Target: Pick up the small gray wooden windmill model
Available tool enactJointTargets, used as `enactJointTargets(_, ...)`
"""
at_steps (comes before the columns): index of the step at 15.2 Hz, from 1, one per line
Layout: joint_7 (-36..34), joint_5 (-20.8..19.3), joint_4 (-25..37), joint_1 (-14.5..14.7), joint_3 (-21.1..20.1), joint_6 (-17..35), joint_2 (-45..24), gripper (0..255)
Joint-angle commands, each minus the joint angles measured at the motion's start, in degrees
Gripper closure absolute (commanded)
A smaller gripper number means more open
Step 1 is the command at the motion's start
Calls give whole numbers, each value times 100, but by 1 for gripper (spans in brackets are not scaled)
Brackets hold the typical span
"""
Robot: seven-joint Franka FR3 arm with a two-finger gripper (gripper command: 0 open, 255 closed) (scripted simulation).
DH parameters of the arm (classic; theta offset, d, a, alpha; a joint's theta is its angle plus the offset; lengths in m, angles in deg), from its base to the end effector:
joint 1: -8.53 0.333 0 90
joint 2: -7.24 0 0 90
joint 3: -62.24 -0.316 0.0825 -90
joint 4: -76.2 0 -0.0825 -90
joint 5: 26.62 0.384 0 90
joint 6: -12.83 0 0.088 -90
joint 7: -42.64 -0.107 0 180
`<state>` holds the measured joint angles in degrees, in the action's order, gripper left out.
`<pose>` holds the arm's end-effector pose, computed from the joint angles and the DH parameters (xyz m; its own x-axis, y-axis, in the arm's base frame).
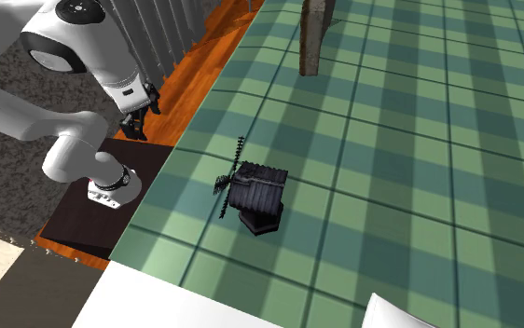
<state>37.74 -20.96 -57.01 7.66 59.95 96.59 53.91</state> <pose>0.2876 0.0228 0.6042 0.9965 -0.0637 -0.0544 -0.0672 -0.9956 -0.0651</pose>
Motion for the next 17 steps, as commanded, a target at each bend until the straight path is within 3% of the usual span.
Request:
enactJointTargets(1, 0, 0, 0, 0, 0, 0, 0, 0)
enactJointTargets(9, 442, 29, 1163, -179, 648, 517, -1248, 0)
enactJointTargets(17, 924, 395, 2651, -260, 1316, 690, -2557, 0)
